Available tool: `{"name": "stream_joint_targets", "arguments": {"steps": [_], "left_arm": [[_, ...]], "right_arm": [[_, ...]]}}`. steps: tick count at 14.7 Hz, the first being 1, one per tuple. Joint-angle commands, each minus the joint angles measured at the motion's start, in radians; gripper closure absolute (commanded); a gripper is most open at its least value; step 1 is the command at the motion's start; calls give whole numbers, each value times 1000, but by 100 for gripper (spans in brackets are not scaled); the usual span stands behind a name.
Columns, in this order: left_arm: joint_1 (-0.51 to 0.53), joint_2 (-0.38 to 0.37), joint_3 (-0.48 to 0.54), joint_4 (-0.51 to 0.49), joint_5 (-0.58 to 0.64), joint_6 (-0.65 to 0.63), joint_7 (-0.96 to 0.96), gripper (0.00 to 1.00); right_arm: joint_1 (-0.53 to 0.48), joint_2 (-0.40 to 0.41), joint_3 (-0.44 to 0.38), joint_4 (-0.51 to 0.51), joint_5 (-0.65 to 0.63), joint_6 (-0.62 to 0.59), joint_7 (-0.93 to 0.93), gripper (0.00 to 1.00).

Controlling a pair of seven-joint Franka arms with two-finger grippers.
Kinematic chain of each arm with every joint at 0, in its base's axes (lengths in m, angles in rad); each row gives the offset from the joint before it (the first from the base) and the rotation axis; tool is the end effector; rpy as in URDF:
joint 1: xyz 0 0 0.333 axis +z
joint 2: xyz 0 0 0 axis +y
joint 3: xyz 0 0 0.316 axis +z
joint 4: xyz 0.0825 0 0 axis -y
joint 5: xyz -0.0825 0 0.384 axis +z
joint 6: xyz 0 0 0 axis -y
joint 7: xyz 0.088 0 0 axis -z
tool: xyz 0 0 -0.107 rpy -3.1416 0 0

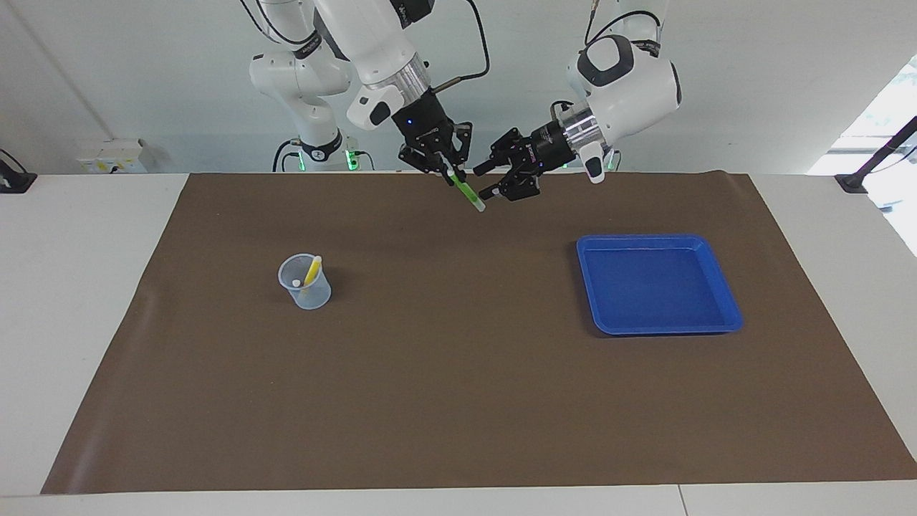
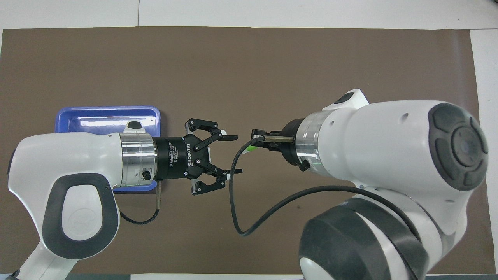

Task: Transfer and insert pens with both arms
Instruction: 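Open the left gripper while the right gripper pulls the green pen away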

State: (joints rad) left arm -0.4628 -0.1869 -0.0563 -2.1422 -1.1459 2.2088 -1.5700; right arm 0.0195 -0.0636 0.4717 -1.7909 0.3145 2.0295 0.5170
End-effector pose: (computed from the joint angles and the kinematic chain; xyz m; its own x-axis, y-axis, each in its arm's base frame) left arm 0.4432 -0.2902 0.5275 -0.0878 0.5352 -0.8402 0.9961 0.0573 -0.0676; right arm 0.4932 0.2919 0.5975 0.9852 -0.1388 0.1005 -0.0915 -0.9219 -0.3765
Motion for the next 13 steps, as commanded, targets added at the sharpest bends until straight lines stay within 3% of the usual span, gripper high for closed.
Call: {"name": "stream_joint_targets", "arguments": {"steps": [1, 7, 13], "left_arm": [[-7, -36, 6, -35, -11, 20, -12, 0], [46, -34, 9, -35, 20, 12, -8, 0], [73, -26, 9, -35, 122, 22, -4, 0]], "right_arm": [[-13, -21, -40, -56, -86, 6, -101, 100], [-13, -59, -249, -157, -198, 9, -493, 100], [-16, -114, -360, -289, -301, 20, -627, 100]]}}
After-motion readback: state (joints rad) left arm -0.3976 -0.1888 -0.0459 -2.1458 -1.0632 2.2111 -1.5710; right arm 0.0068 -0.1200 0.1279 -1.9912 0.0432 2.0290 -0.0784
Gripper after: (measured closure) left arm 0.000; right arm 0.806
